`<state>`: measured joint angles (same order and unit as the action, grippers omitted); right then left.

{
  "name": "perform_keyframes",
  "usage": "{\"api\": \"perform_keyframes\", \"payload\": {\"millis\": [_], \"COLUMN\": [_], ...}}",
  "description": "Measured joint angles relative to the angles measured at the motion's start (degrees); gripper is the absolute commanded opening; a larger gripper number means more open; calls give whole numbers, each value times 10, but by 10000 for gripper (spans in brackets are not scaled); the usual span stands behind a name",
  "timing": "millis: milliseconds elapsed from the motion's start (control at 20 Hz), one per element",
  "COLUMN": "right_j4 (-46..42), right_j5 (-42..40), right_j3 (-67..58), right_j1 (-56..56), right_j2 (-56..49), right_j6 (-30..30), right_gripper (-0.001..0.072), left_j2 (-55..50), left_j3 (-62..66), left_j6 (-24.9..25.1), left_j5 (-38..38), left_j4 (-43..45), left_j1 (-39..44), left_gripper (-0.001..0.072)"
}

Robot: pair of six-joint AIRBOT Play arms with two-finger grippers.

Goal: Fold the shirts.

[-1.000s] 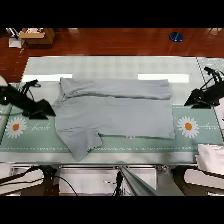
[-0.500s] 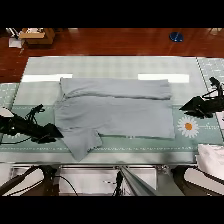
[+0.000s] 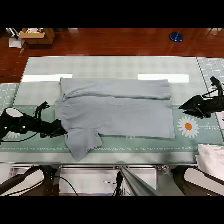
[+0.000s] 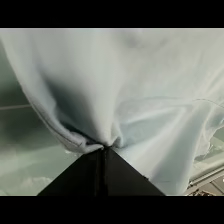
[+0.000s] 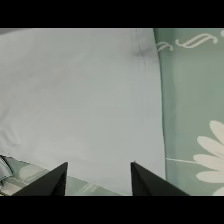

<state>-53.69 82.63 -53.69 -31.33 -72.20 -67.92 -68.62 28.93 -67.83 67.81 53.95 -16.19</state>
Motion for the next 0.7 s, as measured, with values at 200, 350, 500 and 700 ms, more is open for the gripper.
{"api": "perform_keyframes", "payload": {"millis": [200, 350, 500, 700], "right_j4": [-108, -127, -103, -83], "right_j5": [-15, -26, -34, -68], "right_j3": [10, 57, 126, 208], "right_j1": [-11, -53, -74, -67], "right_j2": [36, 59, 69, 73], "right_j6": [-17, -35, -34, -30], "right_gripper": [496, 578, 576, 572], "left_j2": [-6, -7, -7, -7], "left_j3": [0, 0, 0, 0], "left_j6": [9, 18, 24, 28], "left_j5": [19, 29, 35, 37], "left_j4": [9, 13, 15, 15], "left_j1": [-13, -27, -34, -37], "left_gripper": [25, 25, 26, 26]}}
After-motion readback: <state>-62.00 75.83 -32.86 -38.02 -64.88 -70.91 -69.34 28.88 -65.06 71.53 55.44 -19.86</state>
